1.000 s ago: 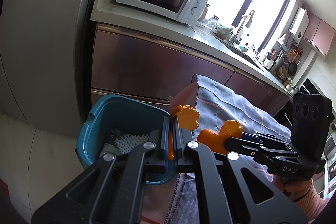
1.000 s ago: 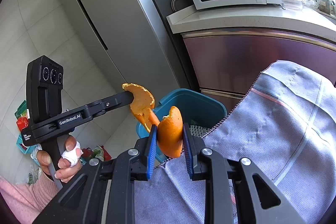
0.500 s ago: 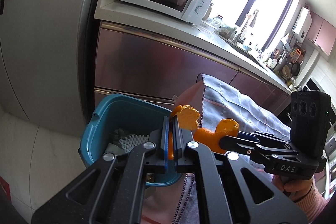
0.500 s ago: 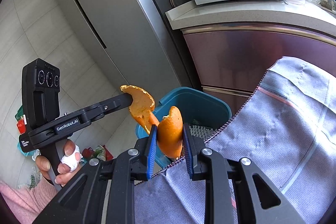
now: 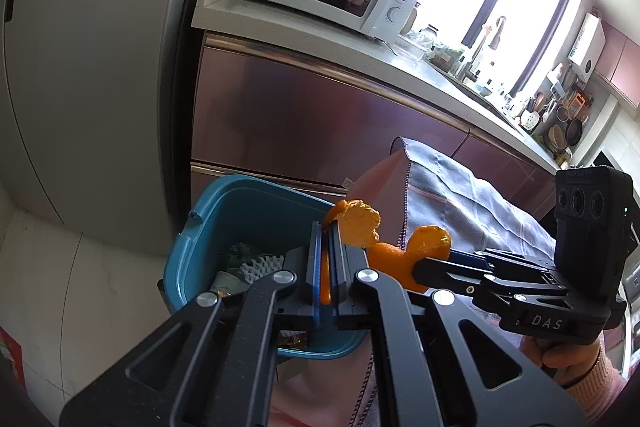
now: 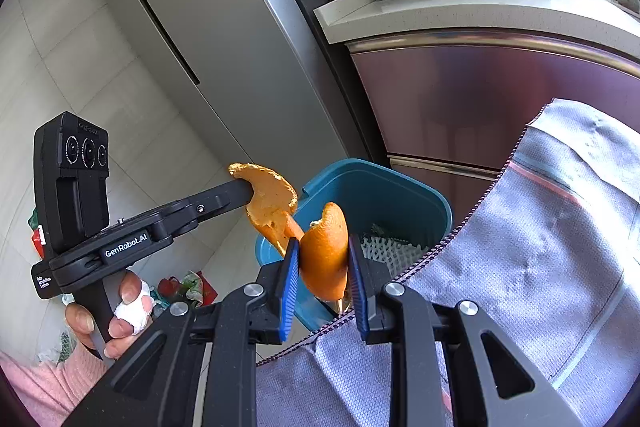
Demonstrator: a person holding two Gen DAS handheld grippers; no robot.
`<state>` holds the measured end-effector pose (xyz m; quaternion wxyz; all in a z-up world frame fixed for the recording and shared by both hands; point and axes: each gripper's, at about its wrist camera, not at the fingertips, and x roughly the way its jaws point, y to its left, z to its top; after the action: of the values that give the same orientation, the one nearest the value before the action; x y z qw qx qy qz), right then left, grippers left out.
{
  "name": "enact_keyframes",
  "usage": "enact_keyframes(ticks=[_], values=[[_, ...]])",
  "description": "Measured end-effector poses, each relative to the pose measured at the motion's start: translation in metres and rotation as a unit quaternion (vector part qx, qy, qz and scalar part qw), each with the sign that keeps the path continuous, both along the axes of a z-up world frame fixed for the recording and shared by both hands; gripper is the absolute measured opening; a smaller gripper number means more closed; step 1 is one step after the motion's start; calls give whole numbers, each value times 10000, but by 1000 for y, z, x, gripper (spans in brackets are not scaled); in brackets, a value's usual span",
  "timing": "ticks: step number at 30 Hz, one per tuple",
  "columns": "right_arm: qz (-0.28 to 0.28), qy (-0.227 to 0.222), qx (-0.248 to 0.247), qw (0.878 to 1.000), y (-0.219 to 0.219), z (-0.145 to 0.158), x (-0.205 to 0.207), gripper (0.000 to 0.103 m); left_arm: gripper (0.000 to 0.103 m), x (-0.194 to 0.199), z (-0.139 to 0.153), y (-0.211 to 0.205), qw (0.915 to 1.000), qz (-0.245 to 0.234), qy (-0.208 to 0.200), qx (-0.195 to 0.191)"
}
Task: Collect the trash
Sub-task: 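Lower both grippers with the orange peels down into the teal bin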
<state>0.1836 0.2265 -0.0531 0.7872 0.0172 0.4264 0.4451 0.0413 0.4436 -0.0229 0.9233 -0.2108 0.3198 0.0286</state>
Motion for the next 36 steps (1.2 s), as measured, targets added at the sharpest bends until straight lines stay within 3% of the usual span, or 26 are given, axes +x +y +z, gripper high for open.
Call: enact_keyframes(ticks=[36], values=[[-104,391,-530,9978,38,-28,26,22,4,31,-42,6,9984,223,519,51]])
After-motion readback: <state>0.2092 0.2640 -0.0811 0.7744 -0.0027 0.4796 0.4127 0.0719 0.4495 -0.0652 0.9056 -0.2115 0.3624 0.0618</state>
